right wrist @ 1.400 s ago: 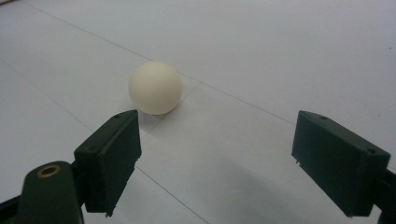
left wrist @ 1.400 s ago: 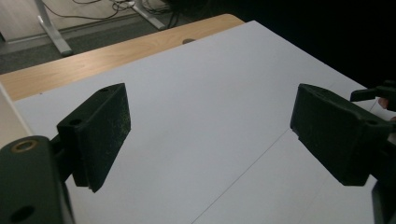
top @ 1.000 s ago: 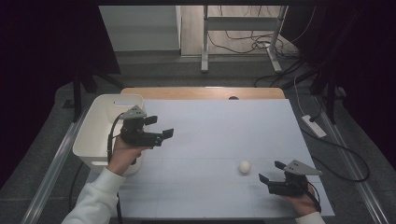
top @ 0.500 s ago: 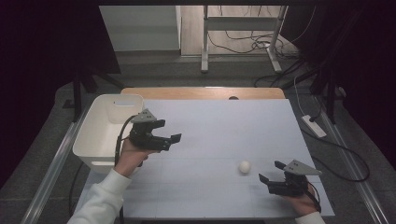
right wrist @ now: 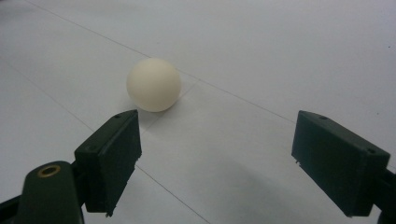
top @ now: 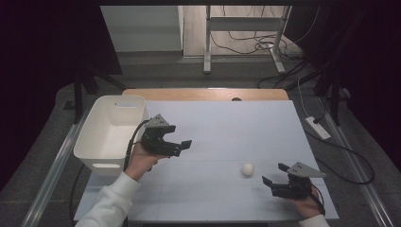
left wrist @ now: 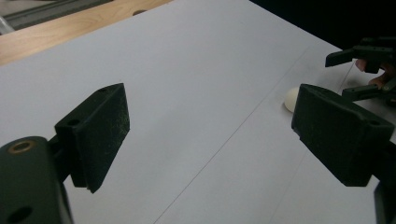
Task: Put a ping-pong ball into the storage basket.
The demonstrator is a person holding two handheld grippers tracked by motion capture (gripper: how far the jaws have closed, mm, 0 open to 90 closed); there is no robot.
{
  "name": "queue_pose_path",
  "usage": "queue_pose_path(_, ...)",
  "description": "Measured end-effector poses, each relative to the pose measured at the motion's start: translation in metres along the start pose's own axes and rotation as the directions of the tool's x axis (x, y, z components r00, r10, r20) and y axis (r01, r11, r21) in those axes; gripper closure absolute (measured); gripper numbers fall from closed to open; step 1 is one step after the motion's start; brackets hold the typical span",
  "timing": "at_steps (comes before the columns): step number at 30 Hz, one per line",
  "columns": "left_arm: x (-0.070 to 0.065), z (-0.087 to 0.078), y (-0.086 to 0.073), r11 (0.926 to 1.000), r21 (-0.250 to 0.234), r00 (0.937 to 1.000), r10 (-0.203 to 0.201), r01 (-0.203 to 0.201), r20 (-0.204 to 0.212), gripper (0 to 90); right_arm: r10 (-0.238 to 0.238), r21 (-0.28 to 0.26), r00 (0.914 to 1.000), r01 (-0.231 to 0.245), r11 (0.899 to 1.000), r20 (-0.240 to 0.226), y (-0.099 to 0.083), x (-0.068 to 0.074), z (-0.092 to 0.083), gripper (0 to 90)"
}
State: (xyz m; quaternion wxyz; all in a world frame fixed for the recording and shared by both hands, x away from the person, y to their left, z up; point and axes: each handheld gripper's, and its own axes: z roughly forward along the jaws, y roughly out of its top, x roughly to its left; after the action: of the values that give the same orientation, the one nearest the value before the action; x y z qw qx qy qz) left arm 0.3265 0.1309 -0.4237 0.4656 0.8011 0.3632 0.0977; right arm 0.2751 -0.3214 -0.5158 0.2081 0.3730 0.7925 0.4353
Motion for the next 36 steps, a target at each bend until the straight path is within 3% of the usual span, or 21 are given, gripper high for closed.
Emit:
queue_pose_path(20, -0.011, 0.023, -0.007, 0.9995, 0.030, 0.9998, 0.013, -0.014, 0.017, 12.0, -0.002, 0.003, 1.0000, 0.002, 1.000, 0.002, 0.000, 0.000, -0.001, 15.7)
queue_pose_path(36, -0.022, 0.046, -0.006, 0.9986, 0.047, 0.9980, 0.020, -0.023, 0.060, 12.3, 0.003, -0.007, 1.0000, -0.003, 1.000, -0.001, 0.000, 0.000, -0.001, 15.7)
